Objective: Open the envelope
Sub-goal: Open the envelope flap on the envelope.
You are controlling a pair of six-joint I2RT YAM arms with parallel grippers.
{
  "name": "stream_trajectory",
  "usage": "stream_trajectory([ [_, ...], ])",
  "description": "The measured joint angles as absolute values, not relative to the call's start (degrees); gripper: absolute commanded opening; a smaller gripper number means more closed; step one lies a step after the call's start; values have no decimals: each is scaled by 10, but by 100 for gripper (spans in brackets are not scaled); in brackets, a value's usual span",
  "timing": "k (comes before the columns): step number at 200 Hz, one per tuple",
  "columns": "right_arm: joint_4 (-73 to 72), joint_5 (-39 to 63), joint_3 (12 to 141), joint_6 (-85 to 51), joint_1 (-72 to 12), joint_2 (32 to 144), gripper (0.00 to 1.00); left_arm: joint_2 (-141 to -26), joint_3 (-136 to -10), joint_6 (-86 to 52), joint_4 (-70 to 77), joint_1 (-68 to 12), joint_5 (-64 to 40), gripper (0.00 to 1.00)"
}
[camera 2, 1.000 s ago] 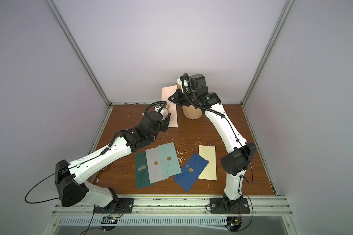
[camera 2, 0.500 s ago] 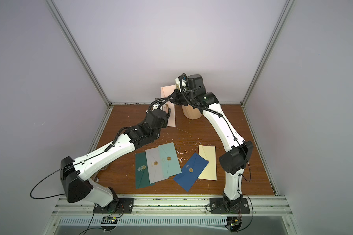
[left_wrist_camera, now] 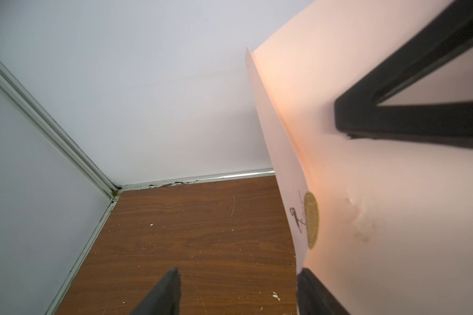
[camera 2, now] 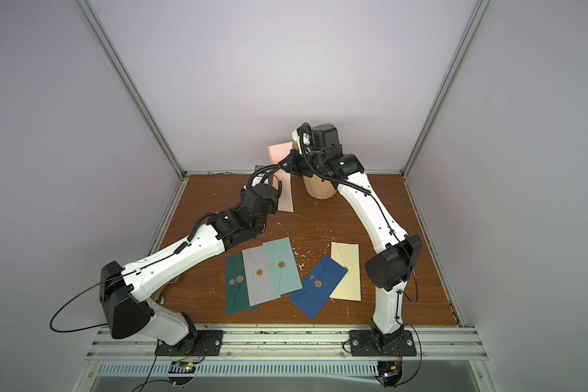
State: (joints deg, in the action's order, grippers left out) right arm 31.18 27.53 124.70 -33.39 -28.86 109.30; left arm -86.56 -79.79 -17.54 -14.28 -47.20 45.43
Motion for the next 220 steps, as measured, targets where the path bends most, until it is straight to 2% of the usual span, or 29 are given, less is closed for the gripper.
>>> stream_trajectory([
  [43, 311, 293, 1247, -334, -289, 1093, 0, -831, -768, -203, -149, -448, 457, 74],
  [102, 258, 386, 1206, -369, -292, 1076, 0, -801, -754, -223, -155, -403, 458, 78],
  [169, -65, 535, 1044, -588, -290, 1038, 0, -792, -714, -240, -155, -388, 456, 80],
  [220, -258, 576, 985, -730, -275, 1035, 0, -697, -606, -233, -83, -372, 435, 84],
])
